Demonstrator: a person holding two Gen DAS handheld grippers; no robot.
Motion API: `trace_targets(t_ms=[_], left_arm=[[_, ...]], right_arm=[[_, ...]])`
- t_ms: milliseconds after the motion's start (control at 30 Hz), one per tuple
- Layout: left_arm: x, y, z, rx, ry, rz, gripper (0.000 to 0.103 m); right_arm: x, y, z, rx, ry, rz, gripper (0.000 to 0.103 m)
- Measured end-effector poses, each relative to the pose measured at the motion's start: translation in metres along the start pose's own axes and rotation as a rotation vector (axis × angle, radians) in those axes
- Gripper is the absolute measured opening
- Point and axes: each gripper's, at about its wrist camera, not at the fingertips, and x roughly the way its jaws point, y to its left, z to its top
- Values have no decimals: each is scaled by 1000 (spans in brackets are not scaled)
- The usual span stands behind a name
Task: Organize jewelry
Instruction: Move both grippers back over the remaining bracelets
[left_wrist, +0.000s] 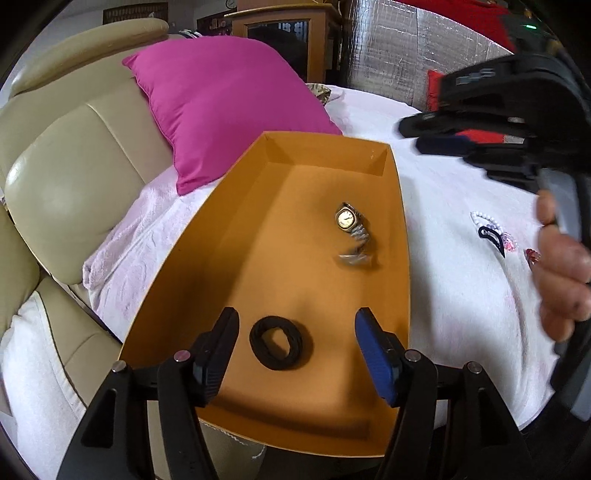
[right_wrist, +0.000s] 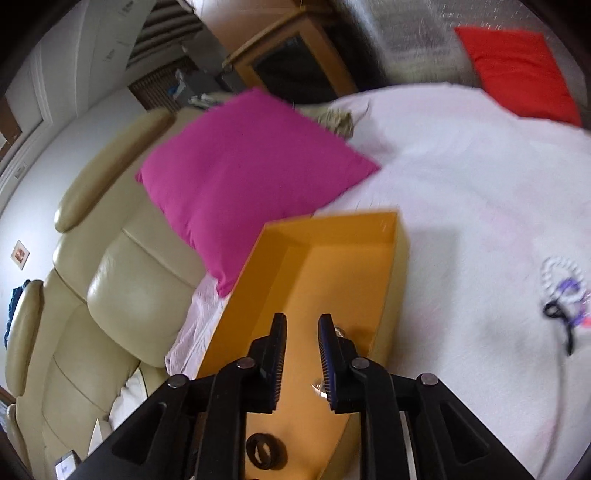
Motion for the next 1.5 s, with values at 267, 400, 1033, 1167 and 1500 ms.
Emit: trace_targets(t_ms=[267, 400, 1033, 1167, 1500], left_arm=[[-29, -38, 6, 60, -95, 17, 75], [-47, -73, 10, 101, -139, 24, 80], [-103, -254, 45, 311, -305, -8, 89], [-53, -274, 54, 308, -329, -53, 89], [49, -300, 66, 348, -279, -40, 89]], right_arm=[[-81, -41, -5, -31, -117, -112, 58], [-135, -64, -18, -50, -190, -177, 66], [-333, -219, -63, 223, -302, -329, 69], [-309, -254, -57, 303, -324, -272, 69], [-227, -310, -43, 308, -208, -260, 62]])
